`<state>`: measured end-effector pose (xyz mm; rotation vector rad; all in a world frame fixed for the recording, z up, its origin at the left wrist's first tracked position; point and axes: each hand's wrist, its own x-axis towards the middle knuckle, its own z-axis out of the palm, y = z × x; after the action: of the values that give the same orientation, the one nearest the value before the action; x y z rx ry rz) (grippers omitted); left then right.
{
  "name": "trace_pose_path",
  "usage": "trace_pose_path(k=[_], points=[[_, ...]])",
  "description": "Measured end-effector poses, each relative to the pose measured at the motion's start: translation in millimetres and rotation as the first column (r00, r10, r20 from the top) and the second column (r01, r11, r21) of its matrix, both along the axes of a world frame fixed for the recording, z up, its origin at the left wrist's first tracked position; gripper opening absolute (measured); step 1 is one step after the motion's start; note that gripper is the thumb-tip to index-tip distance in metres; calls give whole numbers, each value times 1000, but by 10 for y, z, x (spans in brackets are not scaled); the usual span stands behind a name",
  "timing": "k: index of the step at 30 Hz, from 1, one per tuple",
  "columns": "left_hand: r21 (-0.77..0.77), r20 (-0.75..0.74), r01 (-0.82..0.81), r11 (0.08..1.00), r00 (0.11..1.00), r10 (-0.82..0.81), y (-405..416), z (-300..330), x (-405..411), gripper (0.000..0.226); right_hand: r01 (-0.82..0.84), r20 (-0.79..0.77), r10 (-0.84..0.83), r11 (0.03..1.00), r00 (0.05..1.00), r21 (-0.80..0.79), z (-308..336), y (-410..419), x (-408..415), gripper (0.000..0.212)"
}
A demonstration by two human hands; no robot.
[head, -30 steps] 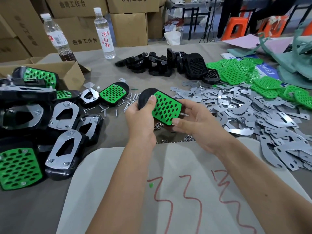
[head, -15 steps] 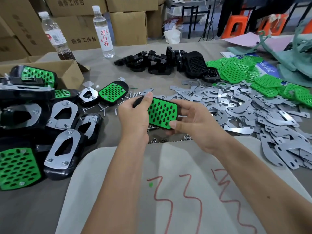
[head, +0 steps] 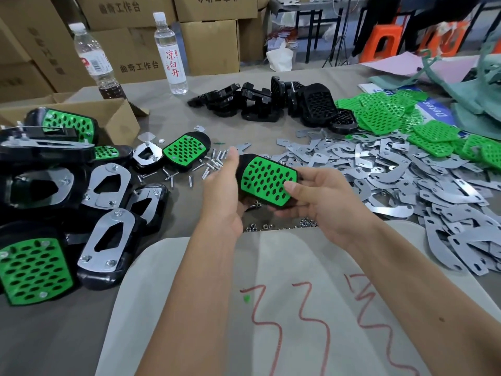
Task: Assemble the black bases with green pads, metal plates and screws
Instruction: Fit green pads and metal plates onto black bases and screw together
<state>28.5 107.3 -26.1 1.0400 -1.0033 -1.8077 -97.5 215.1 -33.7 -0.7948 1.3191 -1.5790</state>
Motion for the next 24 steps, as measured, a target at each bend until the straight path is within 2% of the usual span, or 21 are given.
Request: trace_pose_path(k=[4, 7, 10, 13, 16, 18, 20, 22, 24], points=[[19, 25, 105, 994, 994, -105, 2, -38, -6, 4, 137, 76, -136, 990, 988, -12, 7, -18, -16, 14], [2, -24, 104, 995, 994, -104, -3, -54, -15, 4, 147, 94, -142, 988, 985, -43, -5, -9, -38, 12], [8, -44, 74, 997, 996, -74, -31, -38, -15, 8, 98, 41, -96, 993, 995, -67, -33, -19, -40, 19], [-3, -45, -29, 1000, 999, 28, -69, -30, 14, 12, 110, -91, -115, 992, 989, -59, -63, -48, 12, 21], [2, -61, -258, 966, 964, 258, -196, 2, 156, 12, 209, -275, -226, 974, 934, -90, -94, -34, -12, 11], [56, -117, -398, 915, 908, 402, -309, 20, 316, 8, 292, -479, -311, 949, 821, -117, -130, -36, -54, 6], [135, -186, -476, 869, 849, 495, -395, 34, 475, 8, 335, -674, -343, 931, 654, -149, -150, -97, -39, 5], [167, -197, -518, 839, 816, 543, -450, 35, 569, 10, 276, -842, -259, 951, 474, -137, -104, -225, 57, 4], [128, -160, -552, 824, 808, 567, -468, 34, 585, 14, 151, -950, -33, 988, 309, 14, 0, -407, 189, 8]])
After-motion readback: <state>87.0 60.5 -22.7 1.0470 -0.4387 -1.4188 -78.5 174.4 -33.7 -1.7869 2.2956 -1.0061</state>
